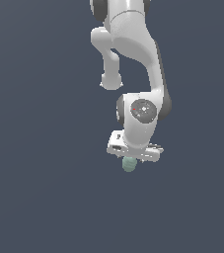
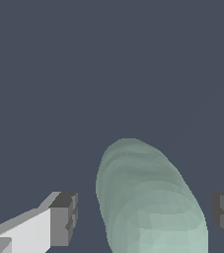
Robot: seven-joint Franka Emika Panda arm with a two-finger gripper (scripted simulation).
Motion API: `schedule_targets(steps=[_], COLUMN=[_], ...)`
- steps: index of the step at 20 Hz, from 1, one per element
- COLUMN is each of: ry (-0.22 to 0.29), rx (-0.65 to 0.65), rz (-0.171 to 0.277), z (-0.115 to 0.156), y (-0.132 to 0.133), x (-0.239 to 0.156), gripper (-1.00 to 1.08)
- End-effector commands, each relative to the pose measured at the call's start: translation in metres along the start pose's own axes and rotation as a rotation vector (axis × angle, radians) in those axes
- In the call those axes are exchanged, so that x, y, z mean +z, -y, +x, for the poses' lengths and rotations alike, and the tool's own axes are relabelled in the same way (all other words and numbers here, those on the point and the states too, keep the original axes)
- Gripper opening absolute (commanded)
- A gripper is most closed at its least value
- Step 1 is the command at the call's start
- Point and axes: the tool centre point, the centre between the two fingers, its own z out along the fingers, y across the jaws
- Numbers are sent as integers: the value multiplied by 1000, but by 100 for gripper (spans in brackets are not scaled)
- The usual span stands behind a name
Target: Pick up the object and move it to a goal position.
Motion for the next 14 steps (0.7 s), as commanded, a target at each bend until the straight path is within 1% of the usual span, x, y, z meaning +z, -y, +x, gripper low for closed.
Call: schedule_targets(steps=[1, 2, 14], ry=[-2, -2, -2], rx=[0, 0, 0], rz=[1, 1, 1], z=[1, 1, 1], y=[0, 0, 0], x=[-1, -1, -2], gripper=[100, -100, -100])
